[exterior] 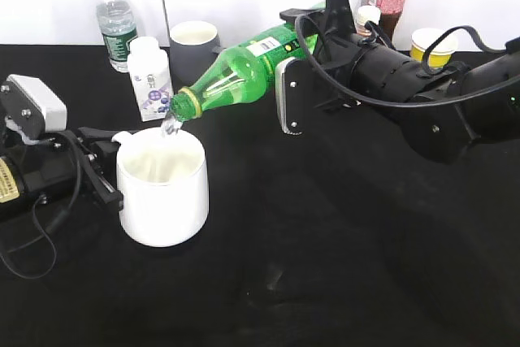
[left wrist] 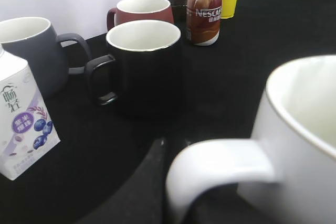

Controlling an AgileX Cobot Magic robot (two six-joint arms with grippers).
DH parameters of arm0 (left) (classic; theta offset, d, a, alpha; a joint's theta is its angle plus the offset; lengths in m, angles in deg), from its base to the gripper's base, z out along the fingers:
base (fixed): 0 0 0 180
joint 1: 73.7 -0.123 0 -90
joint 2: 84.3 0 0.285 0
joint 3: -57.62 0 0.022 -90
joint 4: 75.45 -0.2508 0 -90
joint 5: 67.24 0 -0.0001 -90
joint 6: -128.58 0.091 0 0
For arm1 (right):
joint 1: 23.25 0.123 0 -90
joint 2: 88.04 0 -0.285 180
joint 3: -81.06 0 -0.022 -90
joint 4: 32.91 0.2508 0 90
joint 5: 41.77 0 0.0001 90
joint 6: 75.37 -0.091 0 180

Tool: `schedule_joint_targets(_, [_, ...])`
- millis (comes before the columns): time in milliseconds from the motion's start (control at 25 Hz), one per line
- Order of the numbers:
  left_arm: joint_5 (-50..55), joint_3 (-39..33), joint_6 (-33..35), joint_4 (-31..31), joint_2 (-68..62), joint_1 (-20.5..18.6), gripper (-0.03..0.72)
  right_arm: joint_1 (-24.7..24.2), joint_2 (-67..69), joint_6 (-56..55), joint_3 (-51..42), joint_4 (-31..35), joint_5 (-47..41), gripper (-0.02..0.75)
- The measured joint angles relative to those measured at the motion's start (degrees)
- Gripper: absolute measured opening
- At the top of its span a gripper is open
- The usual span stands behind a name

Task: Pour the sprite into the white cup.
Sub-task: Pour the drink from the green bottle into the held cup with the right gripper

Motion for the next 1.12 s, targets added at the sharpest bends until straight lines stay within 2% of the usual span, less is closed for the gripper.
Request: schedule_joint_targets(1120, [0.96, 0.0, 0.05, 0.88, 0.0, 0.0, 0.052, 0.0, 0.0, 1.02, 0.05, 0.98, 3.04, 0.385])
